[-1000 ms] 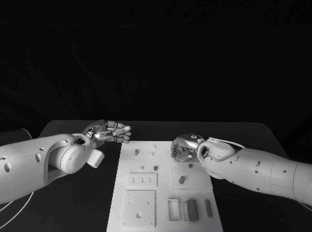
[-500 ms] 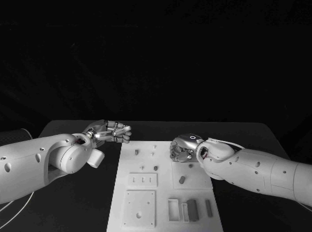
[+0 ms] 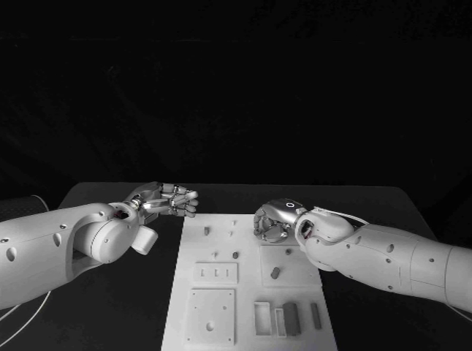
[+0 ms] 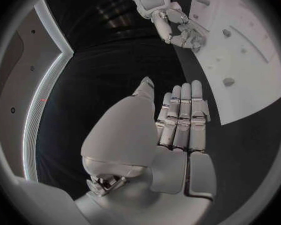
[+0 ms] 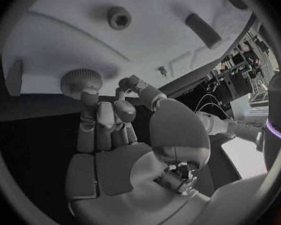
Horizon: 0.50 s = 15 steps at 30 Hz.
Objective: Assemble the parts on the task board
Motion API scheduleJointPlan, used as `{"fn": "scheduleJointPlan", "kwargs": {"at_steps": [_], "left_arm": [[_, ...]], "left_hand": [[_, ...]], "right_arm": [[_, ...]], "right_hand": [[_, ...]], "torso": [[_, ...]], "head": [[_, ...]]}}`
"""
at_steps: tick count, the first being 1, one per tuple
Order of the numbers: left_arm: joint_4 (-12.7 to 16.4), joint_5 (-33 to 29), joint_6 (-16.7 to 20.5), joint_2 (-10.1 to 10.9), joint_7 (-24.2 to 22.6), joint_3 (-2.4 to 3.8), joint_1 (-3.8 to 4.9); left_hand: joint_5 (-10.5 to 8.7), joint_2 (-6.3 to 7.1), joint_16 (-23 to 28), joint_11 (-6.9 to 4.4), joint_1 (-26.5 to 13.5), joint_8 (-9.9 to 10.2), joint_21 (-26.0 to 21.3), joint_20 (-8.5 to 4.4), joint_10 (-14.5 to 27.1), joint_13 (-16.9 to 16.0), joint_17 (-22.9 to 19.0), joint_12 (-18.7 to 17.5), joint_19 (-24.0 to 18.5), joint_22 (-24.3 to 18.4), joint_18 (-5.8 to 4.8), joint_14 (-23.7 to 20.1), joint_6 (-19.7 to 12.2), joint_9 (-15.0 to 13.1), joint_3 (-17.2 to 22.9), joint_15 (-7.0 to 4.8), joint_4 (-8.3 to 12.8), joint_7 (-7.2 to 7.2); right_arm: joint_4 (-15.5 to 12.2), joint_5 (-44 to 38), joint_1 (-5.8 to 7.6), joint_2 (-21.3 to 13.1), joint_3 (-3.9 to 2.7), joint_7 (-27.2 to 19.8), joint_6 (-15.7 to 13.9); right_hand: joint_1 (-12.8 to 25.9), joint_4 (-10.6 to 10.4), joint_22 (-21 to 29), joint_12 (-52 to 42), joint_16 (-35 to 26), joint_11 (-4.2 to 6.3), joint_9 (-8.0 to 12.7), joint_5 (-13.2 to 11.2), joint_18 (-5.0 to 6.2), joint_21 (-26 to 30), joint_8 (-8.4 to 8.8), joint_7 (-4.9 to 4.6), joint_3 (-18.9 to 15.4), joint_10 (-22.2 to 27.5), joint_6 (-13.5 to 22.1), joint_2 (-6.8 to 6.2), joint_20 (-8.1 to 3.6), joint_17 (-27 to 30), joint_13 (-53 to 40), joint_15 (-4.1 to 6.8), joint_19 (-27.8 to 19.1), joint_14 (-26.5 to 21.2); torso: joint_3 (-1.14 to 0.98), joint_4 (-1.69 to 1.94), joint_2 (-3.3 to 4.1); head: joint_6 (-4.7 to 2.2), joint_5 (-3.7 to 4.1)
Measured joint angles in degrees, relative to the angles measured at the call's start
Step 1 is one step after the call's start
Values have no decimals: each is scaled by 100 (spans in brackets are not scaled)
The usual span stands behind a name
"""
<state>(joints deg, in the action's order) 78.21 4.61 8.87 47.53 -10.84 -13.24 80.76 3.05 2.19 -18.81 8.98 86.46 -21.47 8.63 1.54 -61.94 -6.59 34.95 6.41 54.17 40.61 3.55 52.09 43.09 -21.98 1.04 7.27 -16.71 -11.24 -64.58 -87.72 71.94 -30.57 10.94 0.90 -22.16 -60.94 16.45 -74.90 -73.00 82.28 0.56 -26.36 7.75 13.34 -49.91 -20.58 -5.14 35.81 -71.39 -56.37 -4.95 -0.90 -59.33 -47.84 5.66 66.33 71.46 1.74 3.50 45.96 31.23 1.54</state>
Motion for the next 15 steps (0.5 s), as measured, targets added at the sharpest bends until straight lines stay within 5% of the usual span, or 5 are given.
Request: {"fn": "scheduleJointPlan", "kwargs": {"at_steps": [15], "left_arm": [[0, 0, 8, -20, -2, 0, 0]], "left_hand": [[0, 0, 0, 0, 0, 0, 0, 0, 0, 0, 6, 0, 0, 0, -5, 0, 0, 0, 0, 0, 0, 0]], "right_arm": [[195, -69, 68, 361, -97, 197, -63]], "right_hand": [[0, 7, -5, 0, -1, 8, -1, 4, 10, 0, 3, 15, -7, -10, -15, -2, 1, 13, 0, 20, 1, 20]], "torso": [[5, 7, -2]], "head": [[-40, 1]]}}
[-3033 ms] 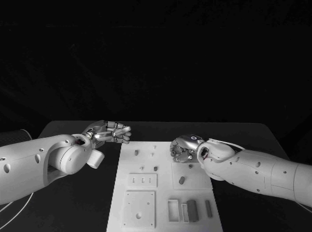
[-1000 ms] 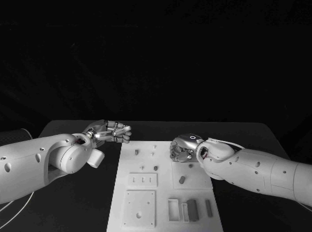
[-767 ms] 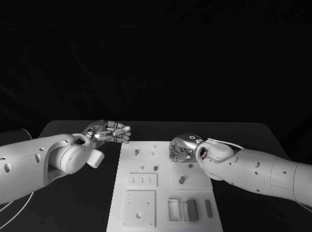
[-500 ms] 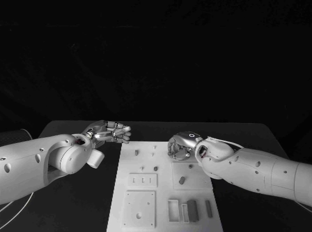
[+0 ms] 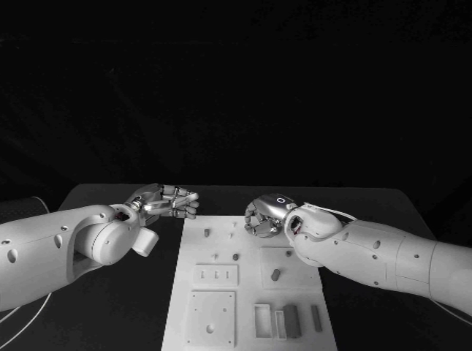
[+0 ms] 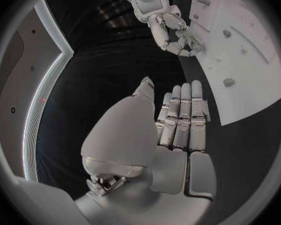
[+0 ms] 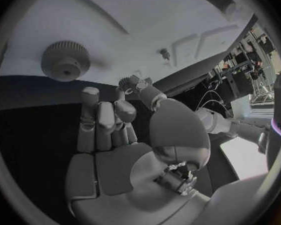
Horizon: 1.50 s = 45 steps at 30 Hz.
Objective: Assemble the parts on the task board
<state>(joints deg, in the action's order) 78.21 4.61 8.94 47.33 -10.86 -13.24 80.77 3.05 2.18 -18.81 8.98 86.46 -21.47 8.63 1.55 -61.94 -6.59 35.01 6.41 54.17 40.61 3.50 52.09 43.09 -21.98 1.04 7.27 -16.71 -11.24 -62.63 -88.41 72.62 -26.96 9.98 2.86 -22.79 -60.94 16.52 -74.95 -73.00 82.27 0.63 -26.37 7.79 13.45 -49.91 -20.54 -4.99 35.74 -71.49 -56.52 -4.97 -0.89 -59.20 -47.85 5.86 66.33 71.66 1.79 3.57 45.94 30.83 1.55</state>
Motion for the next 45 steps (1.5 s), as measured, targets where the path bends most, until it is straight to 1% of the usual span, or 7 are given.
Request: {"fn": "scheduleJointPlan", "kwargs": {"at_steps": [8, 12, 16, 24, 31, 34, 45], "left_arm": [[-3, 0, 4, -12, -5, 0, 0], [-17, 0, 6, -53, -7, 0, 0], [-20, 0, 6, -90, -9, 1, 0], [-34, 0, 8, -121, -9, 1, 1], [-42, 0, 10, -149, -9, 1, 1], [-49, 0, 10, -162, -9, 1, 1], [-49, 0, 11, -178, -8, 1, 10]], "left_hand": [[0, 23, 0, 0, 23, 0, 0, 0, 0, 0, 1, -22, 0, 0, -10, 0, 0, 0, 0, 0, 0, 0], [0, 22, 0, 0, 23, 0, 0, 0, 0, 0, 7, -22, 0, 0, 45, 0, 0, 0, 0, 0, 0, 0], [0, 22, 0, 0, 23, 0, 0, 0, 0, 0, 7, -22, 0, 0, 50, 0, 0, 0, 0, 0, 0, 0], [0, 23, 22, 0, 23, 0, 0, 0, 0, 0, 7, -22, 0, 0, 49, 0, 0, 0, 0, 0, 0, 0], [0, 22, 22, 0, 23, 0, 0, 0, 0, 0, 12, -22, 0, 0, 46, 0, 0, 0, 0, 0, 0, 0], [0, 22, 22, 0, 23, 0, 0, 0, 1, 0, 12, -22, 0, 0, 45, 0, 0, 0, 0, 0, 0, 0], [0, 23, 22, 0, 23, 0, 0, 0, 1, 0, 13, -22, 0, 0, 33, 0, 0, 0, 0, 0, 0, 0]], "right_arm": [[230, -18, 5, 252, -44, 88, -39], [378, -18, 10, 378, -66, 116, -47], [493, -18, 32, 485, -84, 142, -48], [663, -18, 34, 689, -84, 163, -42], [824, -18, 31, 848, -83, 177, -33], [895, -18, 30, 908, -83, 179, -27], [1014, -29, 25, 934, -77, 193, 10]], "right_hand": [[0, -16, 1, 0, 0, 9, 0, 65, 16, 0, -8, 1, 16, -10, -1, -1, 9, 1, 0, 7, 9, 8], [0, -16, 1, 0, 0, 11, 0, 65, 24, 0, -13, 1, 16, -12, -1, -1, 9, 1, 0, 10, 9, 11], [0, -16, 1, 0, 0, 19, 0, 65, 27, 0, -13, 2, 16, -20, -2, -2, 9, 1, 0, 13, 9, 15], [16, -16, 1, 0, 0, 19, 0, 64, 35, 0, -13, 14, 16, -22, -14, -17, 9, 15, 0, 39, 9, 1], [16, -15, 1, 0, -1, 14, 0, 65, 40, 0, -8, 15, 15, -29, -15, -18, 10, 23, 0, 41, 9, 3], [23, -15, 2, 0, -1, 40, 0, 86, 41, 0, -6, 15, 15, -19, -15, -25, 9, 23, 0, 43, 8, 4], [31, -14, 2, 0, -1, 41, -1, 86, 46, 0, -1, 14, 14, -20, -14, -33, -10, 23, -1, 47, -12, 9]], "torso": [[7, 4, 3], [7, 8, 3], [11, 19, 3], [23, 36, 5], [21, 36, 8], [21, 36, 9], [14, 17, 10]], "head": [[-11, -19], [-10, -38], [-4, -43], [-12, -76], [-21, -105], [-21, -120], [-9, -149]]}}
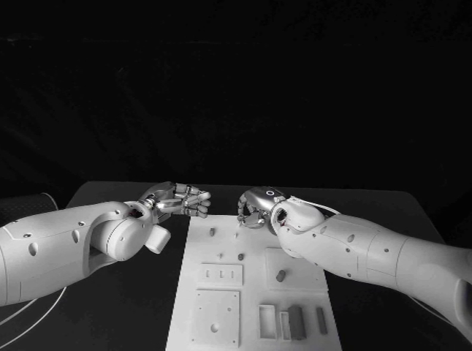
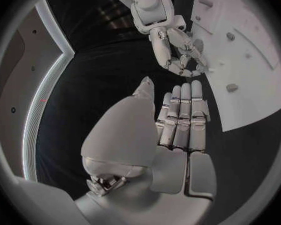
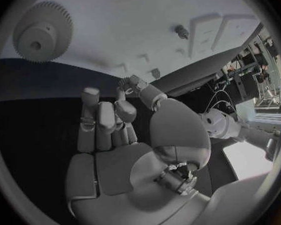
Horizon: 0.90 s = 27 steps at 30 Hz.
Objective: Assemble the parts on the task board
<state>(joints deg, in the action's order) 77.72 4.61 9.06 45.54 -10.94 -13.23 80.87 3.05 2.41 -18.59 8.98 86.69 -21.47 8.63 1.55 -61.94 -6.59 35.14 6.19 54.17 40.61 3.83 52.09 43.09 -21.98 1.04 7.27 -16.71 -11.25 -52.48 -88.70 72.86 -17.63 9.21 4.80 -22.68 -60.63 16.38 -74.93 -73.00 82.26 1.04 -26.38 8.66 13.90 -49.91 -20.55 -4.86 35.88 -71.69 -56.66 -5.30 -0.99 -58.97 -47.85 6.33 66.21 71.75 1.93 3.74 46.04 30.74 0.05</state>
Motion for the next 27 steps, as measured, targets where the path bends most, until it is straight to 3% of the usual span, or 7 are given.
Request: {"fn": "scheduleJointPlan", "kwargs": {"at_steps": [27], "left_arm": [[-15, 0, 0, -43, -1, 1, 22]], "left_hand": [[0, -23, 0, 0, 24, 0, 0, 0, 0, 0, 9, -22, 0, 0, -35, 0, 0, 0, 0, 0, 0, 0]], "right_arm": [[75, -37, -44, 114, 32, 26, 126]], "right_hand": [[-8, 8, 1, 0, 0, 9, -31, -1, 6, 0, 17, -15, -8, -10, 15, 27, -11, 7, 0, -10, 13, -9]], "torso": [[-8, -7, -1]], "head": [[24, -41]]}}
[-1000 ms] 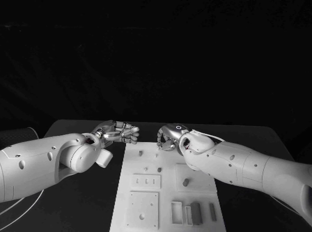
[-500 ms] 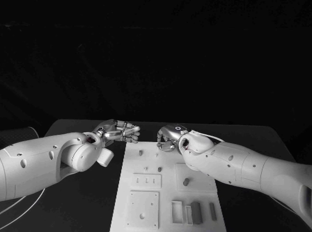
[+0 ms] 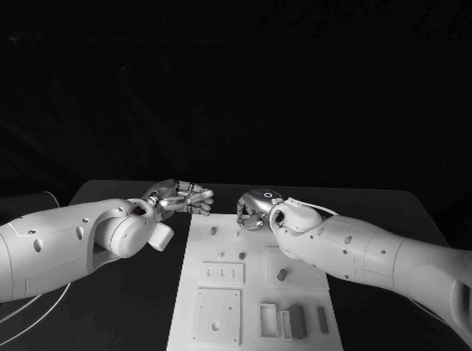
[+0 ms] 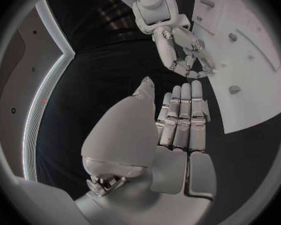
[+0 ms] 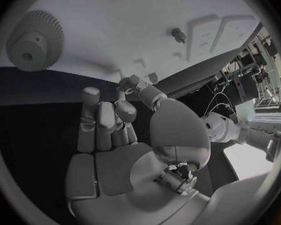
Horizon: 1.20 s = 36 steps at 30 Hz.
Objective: Assemble the parts on the task board
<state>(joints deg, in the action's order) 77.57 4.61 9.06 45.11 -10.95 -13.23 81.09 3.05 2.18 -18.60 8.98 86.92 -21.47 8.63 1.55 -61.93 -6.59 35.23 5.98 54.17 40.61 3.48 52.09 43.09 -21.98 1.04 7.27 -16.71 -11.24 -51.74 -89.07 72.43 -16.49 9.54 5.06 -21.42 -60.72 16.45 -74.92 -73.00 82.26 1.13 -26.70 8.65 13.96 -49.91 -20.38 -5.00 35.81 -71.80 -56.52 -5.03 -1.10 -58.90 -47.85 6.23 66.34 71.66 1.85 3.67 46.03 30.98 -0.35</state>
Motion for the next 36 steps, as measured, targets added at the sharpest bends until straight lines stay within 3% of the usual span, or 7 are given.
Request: {"fn": "scheduleJointPlan", "kwargs": {"at_steps": [5, 10, 36], "left_arm": [[0, 0, 1, 0, 0, 0, 4], [0, 0, 1, -3, 0, 0, 6], [-5, 1, 1, -7, 2, 0, 13]], "left_hand": [[0, 0, 22, 0, 0, 0, 0, 0, 0, 0, 6, 0, 0, 0, -8, 0, 0, 0, 0, 0, 0, 0], [0, 0, 22, 0, 0, 0, 0, 0, 0, 0, 6, 0, 0, 0, 52, 0, 0, 0, 0, 0, 0, 0], [0, 0, 22, 0, 0, 0, 0, 0, 0, 5, 13, 0, 0, 0, 43, 0, 0, 5, 0, 0, 0, 0]], "right_arm": [[12, -2, -1, 7, 5, 3, 15], [26, -6, -6, 22, 14, 9, 25], [43, -39, -14, 56, 28, 43, 48]], "right_hand": [[14, 1, 0, 0, 0, 0, 0, 0, 0, 0, 0, -5, -1, 0, 5, 15, 1, 4, 0, -3, 0, -3], [14, -9, 0, 0, 0, -13, 0, -1, 0, 0, 1, -9, 9, 11, 9, 15, 1, 3, -2, -6, 0, -6], [7, -9, 1, 0, 0, -31, 0, -6, 0, 0, 26, -20, 9, 11, 20, 20, 11, 14, -4, 0, 8, 0]], "torso": [[-1, -1, 0], [-1, -3, -1], [-2, -6, -2]], "head": [[3, -10], [4, -17], [12, -26]]}}
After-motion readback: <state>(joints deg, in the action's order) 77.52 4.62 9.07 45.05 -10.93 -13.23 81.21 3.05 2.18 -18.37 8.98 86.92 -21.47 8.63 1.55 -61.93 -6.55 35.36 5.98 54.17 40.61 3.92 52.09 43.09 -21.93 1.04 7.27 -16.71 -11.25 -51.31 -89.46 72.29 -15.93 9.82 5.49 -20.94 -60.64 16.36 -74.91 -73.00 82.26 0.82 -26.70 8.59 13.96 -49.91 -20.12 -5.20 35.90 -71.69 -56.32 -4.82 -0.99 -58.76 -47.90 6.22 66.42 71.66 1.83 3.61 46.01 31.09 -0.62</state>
